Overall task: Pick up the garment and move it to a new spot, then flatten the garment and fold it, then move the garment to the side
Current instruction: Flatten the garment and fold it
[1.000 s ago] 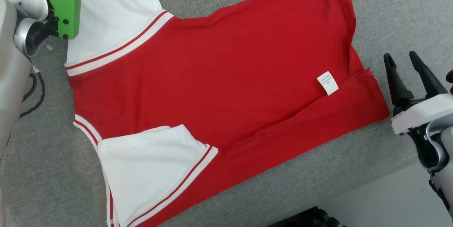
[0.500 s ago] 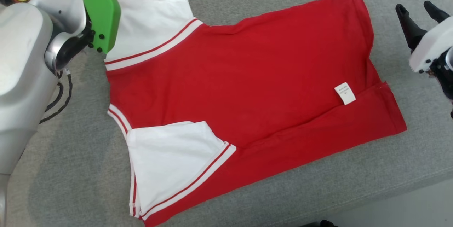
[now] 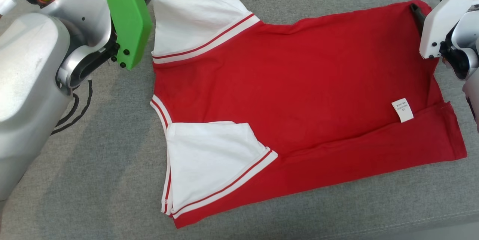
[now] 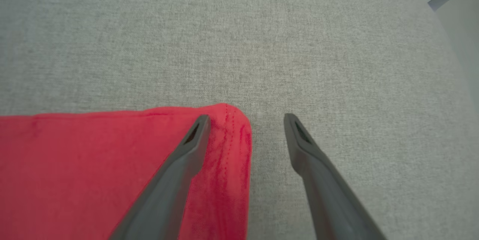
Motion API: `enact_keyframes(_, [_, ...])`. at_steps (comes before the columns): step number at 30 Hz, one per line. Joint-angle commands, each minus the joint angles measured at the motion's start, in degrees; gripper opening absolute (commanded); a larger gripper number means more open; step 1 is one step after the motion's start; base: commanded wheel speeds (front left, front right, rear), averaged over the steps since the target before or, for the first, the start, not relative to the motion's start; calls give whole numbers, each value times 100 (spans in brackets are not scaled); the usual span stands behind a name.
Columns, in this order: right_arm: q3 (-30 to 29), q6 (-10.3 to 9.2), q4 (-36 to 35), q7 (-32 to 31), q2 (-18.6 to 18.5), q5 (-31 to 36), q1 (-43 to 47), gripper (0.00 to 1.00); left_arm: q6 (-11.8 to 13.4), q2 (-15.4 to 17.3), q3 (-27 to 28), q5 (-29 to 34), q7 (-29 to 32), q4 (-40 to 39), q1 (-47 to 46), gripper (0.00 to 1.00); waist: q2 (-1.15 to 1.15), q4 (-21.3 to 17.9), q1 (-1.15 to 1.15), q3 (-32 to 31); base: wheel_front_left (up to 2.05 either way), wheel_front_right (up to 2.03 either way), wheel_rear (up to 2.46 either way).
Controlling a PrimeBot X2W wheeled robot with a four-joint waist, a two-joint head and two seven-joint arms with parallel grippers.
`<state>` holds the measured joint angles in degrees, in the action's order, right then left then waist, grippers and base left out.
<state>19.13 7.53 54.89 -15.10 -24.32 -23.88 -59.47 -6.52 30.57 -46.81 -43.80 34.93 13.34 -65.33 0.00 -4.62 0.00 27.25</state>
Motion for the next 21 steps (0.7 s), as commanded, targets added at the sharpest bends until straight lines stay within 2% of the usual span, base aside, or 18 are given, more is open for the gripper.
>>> enact_keyframes(1, [24,-9,85,18,10,46,-90,100,41,71,-4,-11,29,-46,75,0,0,33,0,21,0,0,0])
enact_keyframes(5, [164,-10,298,125,30,96,-210,100,82,134,-6,-24,44,-175,133,0,0,53,0,18,0,0,0])
enact_keyframes(7, [256,-10,398,82,38,107,-248,90,96,153,-15,-26,49,-213,149,0,0,64,0,19,0,0,0])
enact_keyframes(10, [408,-10,514,25,24,133,-337,69,111,145,-29,-28,55,-268,150,0,0,82,0,29,0,0,0])
enact_keyframes(11, [449,-10,544,13,26,115,-362,49,108,142,-33,-30,52,-277,148,0,0,87,0,33,0,0,0])
enact_keyframes(17, [656,-10,710,-94,49,55,-516,25,109,126,-65,-30,20,-293,174,0,0,105,0,9,0,0,0])
enact_keyframes(18, [687,-10,724,-81,39,41,-546,4,107,118,-63,-31,-11,-289,173,0,0,109,0,1,0,0,0])
enact_keyframes(19, [714,-10,733,-48,33,20,-562,0,100,116,-64,-17,-39,-275,168,0,0,113,0,-13,0,0,0])
enact_keyframes(21, [758,-10,724,28,21,-44,-580,0,84,116,-56,17,-143,-242,169,0,0,119,0,-47,0,0,0])
